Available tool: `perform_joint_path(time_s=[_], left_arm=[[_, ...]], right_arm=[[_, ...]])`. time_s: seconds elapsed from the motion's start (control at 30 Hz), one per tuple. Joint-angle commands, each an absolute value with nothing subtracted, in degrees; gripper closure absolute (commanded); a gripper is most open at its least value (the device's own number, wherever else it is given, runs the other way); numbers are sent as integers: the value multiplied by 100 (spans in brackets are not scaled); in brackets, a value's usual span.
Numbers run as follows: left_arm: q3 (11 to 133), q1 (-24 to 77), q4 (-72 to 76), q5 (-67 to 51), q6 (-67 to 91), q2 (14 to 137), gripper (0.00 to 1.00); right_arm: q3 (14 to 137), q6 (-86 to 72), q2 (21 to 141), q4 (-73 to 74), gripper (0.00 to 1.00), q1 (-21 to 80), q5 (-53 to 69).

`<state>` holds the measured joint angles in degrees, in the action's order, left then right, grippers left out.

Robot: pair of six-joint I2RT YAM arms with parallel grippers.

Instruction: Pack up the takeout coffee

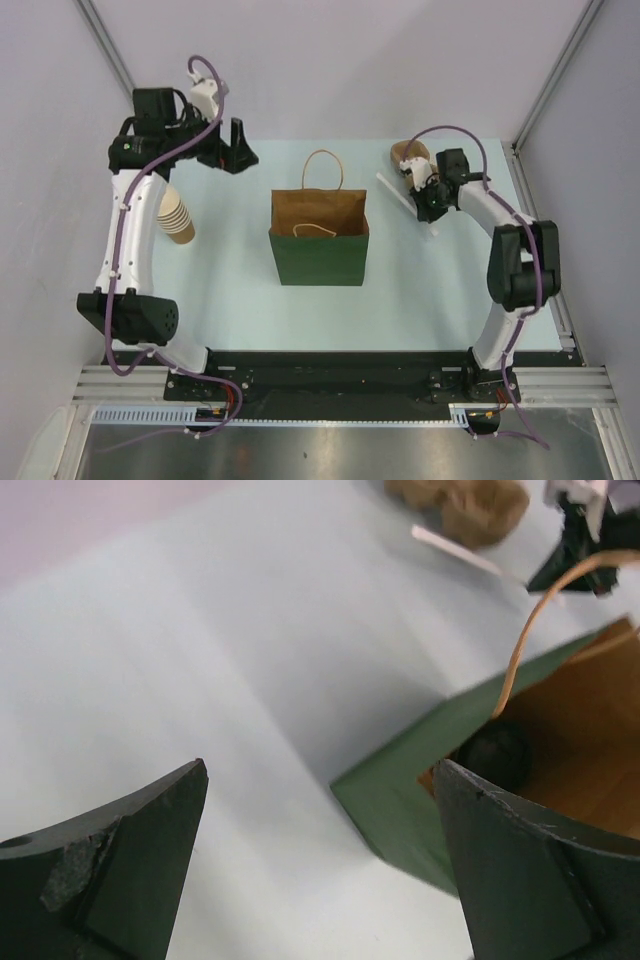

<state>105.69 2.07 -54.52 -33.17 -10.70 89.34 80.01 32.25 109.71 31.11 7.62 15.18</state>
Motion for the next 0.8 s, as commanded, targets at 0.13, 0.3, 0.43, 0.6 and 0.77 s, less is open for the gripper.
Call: perform_joint_path(time_s=[0.13,0.3,0.43,0.6,0.77], left_arm=[[12269,79,-4589,-3751,-283,9071,1],[12015,79,-2991,-4507,508,8631,0],[11428,97,-957,-5430,2261,8385,2],[10890,473,614,-5774,3559,8148,5],[10310,1010,1115,-5529,3858,7815,9]], right_arm=[[9218,2374,8914,3393,100,686,2706],[9711,1584,8192,2866,100,782,3452],[10186,1336,7911,2760,100,1300,3498],[10371,897,7779,2611,100,2177,3341],[10213,826,7664,2251,100,2961,3156]])
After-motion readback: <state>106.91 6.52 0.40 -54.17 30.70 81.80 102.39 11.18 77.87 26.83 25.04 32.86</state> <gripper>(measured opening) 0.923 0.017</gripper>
